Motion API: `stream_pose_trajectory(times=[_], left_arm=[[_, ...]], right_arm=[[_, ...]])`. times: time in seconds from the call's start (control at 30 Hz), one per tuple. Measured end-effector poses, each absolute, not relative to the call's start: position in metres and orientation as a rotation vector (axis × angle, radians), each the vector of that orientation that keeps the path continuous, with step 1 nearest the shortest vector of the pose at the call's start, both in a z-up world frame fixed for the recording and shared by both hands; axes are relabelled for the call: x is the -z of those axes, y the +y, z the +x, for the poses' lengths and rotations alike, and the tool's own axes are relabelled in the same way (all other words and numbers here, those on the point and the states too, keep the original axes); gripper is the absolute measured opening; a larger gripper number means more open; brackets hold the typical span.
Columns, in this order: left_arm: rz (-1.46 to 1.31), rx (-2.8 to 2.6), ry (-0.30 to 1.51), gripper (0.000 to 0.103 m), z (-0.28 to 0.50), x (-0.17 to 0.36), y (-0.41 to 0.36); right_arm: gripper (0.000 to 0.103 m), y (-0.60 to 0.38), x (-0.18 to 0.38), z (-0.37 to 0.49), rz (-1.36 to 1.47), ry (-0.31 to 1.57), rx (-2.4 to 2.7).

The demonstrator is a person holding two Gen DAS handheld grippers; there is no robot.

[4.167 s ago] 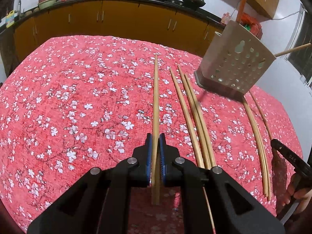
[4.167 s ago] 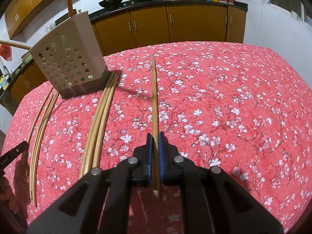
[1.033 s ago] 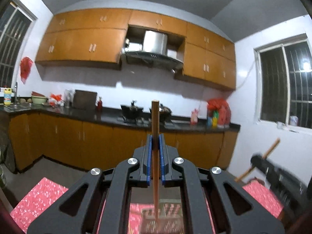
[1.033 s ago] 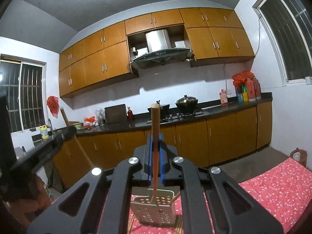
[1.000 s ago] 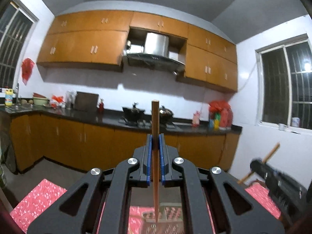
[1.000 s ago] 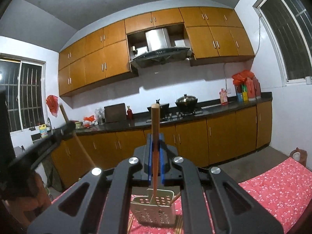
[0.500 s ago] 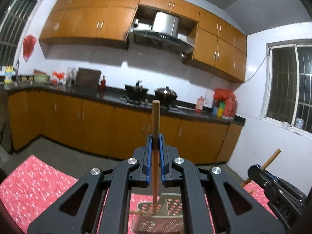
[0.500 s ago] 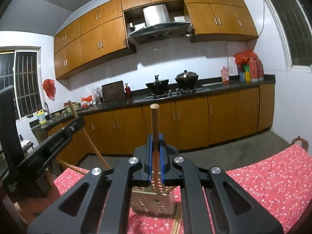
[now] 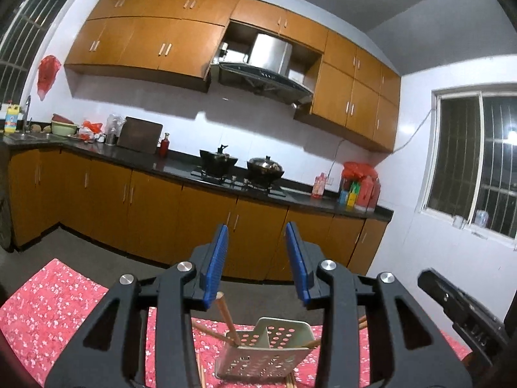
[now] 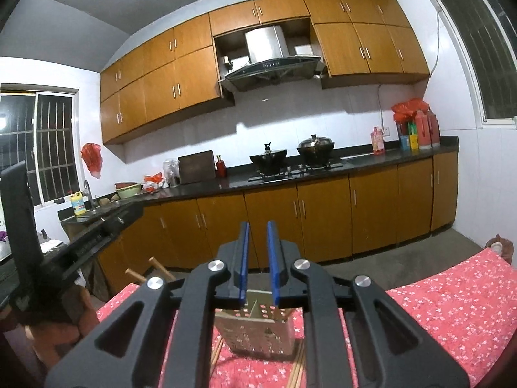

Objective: Organize utensils
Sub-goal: 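Drop the chopsticks into the holder by opening both tools, then return both tools to the table and close each on a chopstick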

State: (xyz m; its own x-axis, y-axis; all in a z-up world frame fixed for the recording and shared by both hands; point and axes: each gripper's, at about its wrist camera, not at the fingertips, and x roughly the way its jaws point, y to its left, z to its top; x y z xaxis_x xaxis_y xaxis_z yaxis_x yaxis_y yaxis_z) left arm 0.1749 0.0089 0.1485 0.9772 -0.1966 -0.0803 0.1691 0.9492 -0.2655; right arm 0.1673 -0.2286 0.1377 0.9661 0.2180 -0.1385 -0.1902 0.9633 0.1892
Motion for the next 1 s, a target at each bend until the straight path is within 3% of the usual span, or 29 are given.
stream_pose_trajectory(times=[0.13, 0.23, 0.47, 0.7, 0.87, 1.0], left_arm=[[-0.29, 0.19, 0.121, 0.037, 0.146, -0.143, 0.029], [-0.266, 0.165, 0.181, 0.037, 0.132, -0.119, 0.039], [-0.156, 0.082, 0.525, 0.037, 0.143, -0.018, 0.045], [-0.14, 0.098, 0.692, 0.037, 0.151, 0.036, 0.041], [-0.13, 0.125, 0.727, 0.036, 0.151, 0.049, 0.033], [-0.126, 0.144, 0.758, 0.029, 0.151, 0.057, 0.029]], right_arm=[[0.015, -0.242, -0.115, 0.145, 0.18, 0.218, -0.19], [0.015, -0.254, -0.07, 0.143, 0.182, 0.369, -0.138], [0.017, -0.256, 0.049, 0.169, 0.248, 0.796, -0.127], [0.016, -0.232, 0.079, 0.175, 0.214, 0.88, -0.179], [0.009, -0.221, 0.097, 0.18, 0.137, 0.928, -0.136], [0.008, -0.229, 0.099, 0.18, 0.088, 0.907, -0.035]])
